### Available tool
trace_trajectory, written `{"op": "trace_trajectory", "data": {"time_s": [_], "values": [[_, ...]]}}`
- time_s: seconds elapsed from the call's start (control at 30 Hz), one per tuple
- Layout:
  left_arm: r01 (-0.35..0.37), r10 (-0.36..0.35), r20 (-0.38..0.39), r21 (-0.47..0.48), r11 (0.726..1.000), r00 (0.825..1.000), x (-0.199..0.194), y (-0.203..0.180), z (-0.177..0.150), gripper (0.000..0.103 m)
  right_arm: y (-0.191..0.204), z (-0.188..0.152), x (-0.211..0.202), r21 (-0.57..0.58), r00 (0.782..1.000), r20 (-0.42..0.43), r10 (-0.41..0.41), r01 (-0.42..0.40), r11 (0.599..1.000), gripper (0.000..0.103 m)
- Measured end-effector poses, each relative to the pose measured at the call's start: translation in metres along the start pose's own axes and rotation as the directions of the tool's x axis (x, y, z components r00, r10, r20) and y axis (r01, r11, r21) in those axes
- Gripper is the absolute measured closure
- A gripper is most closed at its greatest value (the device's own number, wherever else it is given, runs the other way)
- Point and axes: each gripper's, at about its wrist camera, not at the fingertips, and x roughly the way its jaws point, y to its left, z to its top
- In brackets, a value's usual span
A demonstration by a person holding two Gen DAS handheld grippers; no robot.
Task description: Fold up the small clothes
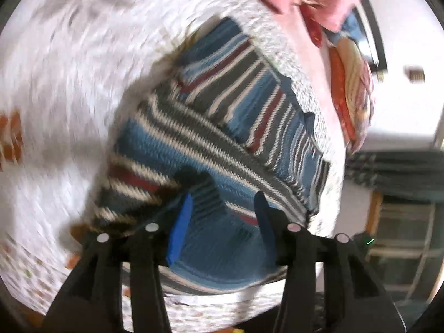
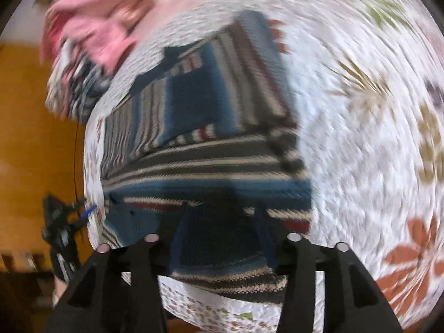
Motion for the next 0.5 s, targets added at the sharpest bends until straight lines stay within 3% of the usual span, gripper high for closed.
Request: {"op": "trace_trajectory", "data": {"time_s": [0.07,0.13,0.27,0.33,0.5], "values": [[-0.06,0.059,0.009,0.119,0.991,0.998,0.0,-0.012,-0.001,0.047,0.014,0.0,0.005,-0.095,1.0,-0.021,-0.015,0.013,0.995,0.048],[-0.128,0.127,0.015,0.235,0.964,0.992,0.006,-0.022,-0.002,0.038,0.026,-0.002,0.016,-0.167,0.998,-0.052,-0.033,0.023,0.986,0.044],[-0.235,0.25,0.016,0.411,0.881,0.968,0.026,-0.03,-0.007,0.036,0.034,-0.009,0.036,-0.246,0.989,-0.096,-0.108,0.082,0.966,0.043],[-0.262,0.288,0.018,0.473,0.841,0.957,0.036,-0.032,-0.01,0.035,0.033,-0.011,0.045,-0.258,0.986,-0.115,-0.123,0.09,0.962,0.043],[-0.252,0.297,0.017,0.578,0.776,0.955,0.05,-0.038,-0.018,0.035,0.027,-0.014,0.066,-0.288,0.974,-0.157,-0.166,0.115,0.951,0.042]]}}
